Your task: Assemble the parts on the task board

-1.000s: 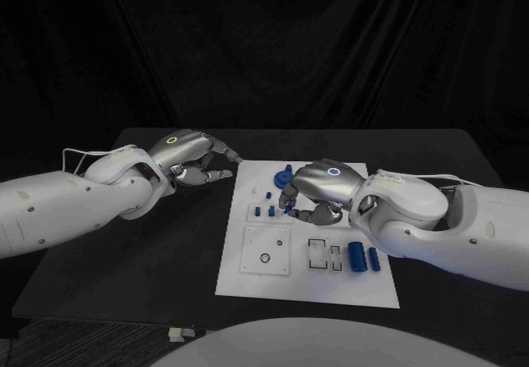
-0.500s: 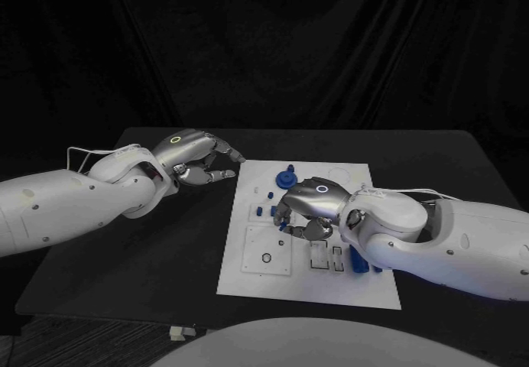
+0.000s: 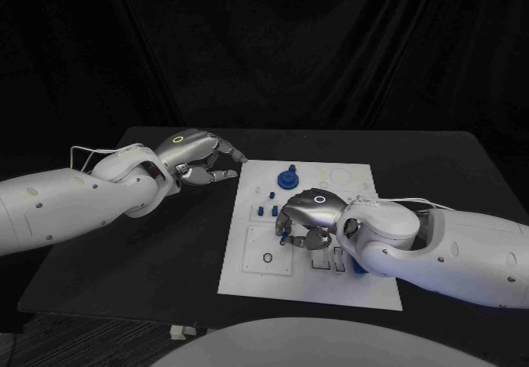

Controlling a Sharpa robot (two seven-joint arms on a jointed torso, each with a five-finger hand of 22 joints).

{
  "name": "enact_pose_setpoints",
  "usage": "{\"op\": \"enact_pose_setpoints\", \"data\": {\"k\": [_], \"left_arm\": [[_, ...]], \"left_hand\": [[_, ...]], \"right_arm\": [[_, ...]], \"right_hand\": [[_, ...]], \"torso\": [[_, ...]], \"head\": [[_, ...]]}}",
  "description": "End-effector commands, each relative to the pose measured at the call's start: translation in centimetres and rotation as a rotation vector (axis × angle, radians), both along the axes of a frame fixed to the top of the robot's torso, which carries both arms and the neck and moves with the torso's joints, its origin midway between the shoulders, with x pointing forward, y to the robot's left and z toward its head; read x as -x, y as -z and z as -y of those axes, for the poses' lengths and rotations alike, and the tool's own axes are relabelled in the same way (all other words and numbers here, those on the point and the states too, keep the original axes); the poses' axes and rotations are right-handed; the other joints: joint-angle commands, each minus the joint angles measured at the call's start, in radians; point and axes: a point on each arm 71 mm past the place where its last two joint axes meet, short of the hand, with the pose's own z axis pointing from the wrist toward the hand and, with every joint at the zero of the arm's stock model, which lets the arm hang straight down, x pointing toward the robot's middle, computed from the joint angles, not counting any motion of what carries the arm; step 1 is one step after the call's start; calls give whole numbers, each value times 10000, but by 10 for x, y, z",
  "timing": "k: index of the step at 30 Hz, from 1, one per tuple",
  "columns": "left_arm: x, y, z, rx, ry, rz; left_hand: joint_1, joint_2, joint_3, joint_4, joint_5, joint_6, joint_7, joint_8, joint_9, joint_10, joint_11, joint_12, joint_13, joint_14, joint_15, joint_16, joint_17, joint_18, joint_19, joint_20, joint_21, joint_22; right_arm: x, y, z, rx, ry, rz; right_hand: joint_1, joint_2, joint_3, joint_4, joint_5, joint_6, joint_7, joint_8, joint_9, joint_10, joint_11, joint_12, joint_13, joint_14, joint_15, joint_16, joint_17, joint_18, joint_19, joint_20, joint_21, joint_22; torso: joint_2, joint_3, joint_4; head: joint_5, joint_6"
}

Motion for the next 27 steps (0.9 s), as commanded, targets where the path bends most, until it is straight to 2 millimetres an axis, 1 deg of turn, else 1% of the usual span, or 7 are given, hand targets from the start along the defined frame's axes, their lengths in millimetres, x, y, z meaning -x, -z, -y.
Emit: {"op": "enact_pose_setpoints", "data": {"k": [1, 5, 27], "left_arm": [[1, 0, 1, 70, 117, -28], [1, 0, 1, 70, 128, -36], [2, 2, 1, 73, 134, -54]], "left_hand": [[88, 27, 74, 8, 69, 21, 67, -40, -15, 7, 46, 38, -4, -21, 13, -35, -6, 70, -54, 12, -28, 1076], [89, 28, 77, 10, 70, 20, 68, -40, -17, 6, 48, 40, -5, -30, 15, -48, -21, 76, -68, 14, -68, 1067], [89, 28, 77, 10, 70, 20, 68, -40, -17, 6, 48, 40, -5, -30, 15, -48, -21, 76, -68, 14, -68, 1067]], "right_arm": [[1, 3, -1, 169, -81, 24], [0, 4, -1, 168, -88, 31], [0, 10, -4, 188, -111, -41]], "right_hand": [[-68, 42, -10, -51, -43, -27, 40, -36, 14, 15, 88, -36, -15, 302, 65, -49, -13, 9, 0, 37, -53, 1457], [-68, 42, -10, -51, -43, -27, 40, -36, 14, 15, 88, -36, -15, 302, 65, -49, -13, 9, 0, 37, -53, 1457], [-73, 46, -9, -58, -41, -45, 52, -49, 14, 13, 97, -38, -18, 292, 75, -67, -34, 13, -9, 47, -69, 1453]], "torso": [[-3, -3, 5], [-1, 0, 3], [1, 1, 2]], "head": [[19, -1], [50, -1], [72, -1]]}}
